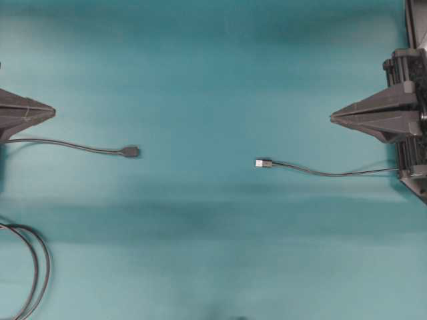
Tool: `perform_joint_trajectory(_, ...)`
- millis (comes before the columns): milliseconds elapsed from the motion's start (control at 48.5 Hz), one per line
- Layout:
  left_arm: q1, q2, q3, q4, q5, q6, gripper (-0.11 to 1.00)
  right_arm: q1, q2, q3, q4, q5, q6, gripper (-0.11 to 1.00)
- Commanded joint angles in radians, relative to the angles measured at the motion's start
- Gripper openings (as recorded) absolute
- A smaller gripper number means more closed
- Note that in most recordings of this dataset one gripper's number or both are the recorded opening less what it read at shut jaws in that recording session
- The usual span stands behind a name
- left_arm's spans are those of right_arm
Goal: Insert the USB using both arms.
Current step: 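Lower both grippers toward the USB cable ends on the table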
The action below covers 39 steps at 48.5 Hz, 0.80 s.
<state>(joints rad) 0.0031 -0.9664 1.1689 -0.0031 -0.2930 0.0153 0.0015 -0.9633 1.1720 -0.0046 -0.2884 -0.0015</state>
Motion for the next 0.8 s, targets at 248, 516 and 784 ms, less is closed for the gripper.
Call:
perform_joint_trajectory(248,-0.008,0.011,-0.009,-0.005,0.029,-0.005,0.07,0.002,0.003,-0.026,-0.006,0.072,0.002,0.00)
perform_joint_trajectory(516,-0.008,0.025,-0.072,-0.005,0.318,-0.003,0.05,0.002,0.005,-0.071,-0.006,0.202,0.002,0.00)
perform_joint_trajectory(784,-0.006,0.089,-0.094,-0.005,0.426,-0.003,0.05,0.002,0.109,-0.094,-0.006,0.281,0.003,0.00)
